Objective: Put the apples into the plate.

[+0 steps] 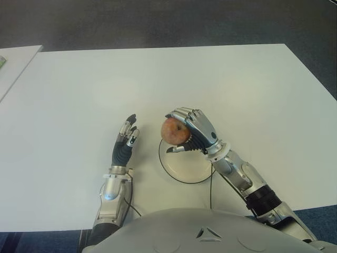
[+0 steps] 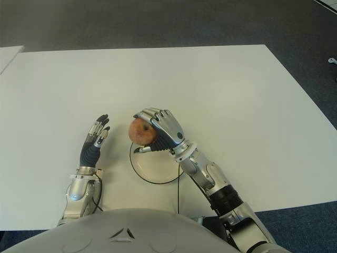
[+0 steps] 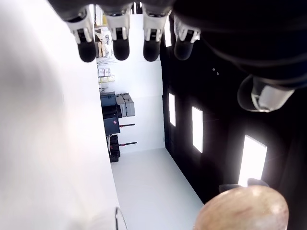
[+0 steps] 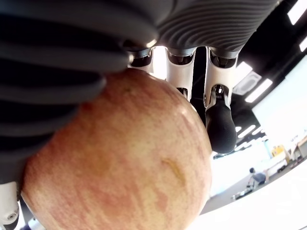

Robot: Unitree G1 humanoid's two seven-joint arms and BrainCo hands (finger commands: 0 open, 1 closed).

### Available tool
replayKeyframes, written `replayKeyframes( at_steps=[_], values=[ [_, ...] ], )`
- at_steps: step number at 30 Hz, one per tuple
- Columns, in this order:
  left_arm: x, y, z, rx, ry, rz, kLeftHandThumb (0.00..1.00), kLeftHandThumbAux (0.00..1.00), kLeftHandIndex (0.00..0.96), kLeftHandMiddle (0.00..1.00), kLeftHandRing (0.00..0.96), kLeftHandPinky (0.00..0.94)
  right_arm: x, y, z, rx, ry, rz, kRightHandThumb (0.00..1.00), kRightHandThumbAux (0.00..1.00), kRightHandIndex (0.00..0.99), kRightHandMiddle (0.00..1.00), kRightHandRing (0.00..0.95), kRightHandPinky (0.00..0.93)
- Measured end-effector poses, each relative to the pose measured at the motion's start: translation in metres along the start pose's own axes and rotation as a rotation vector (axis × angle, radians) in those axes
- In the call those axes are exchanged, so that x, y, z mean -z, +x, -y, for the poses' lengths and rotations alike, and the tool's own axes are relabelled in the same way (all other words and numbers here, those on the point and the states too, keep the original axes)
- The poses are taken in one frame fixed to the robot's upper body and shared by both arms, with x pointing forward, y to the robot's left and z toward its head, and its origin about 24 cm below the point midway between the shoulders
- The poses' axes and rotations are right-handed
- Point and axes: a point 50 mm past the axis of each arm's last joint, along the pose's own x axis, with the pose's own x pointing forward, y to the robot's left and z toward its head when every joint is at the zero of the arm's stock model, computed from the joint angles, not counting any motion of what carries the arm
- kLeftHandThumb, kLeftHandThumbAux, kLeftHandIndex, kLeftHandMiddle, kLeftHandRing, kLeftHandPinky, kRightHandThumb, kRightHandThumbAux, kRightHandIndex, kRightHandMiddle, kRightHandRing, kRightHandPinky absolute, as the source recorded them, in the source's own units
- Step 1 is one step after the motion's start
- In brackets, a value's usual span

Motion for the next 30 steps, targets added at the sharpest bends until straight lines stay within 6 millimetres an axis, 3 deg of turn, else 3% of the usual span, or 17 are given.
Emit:
replayKeyframes(
  at_steps=[30],
  values=[
    [-0.002, -0.005, 0.007, -0.004, 0.005, -0.011, 0.0, 0.297, 0.0, 0.0, 0.0, 0.0, 0.024, -0.025, -0.013, -0.112, -0.031, -0.092, 0.853, 0.676, 0.4, 0.521, 0.802, 0.79]
  ],
)
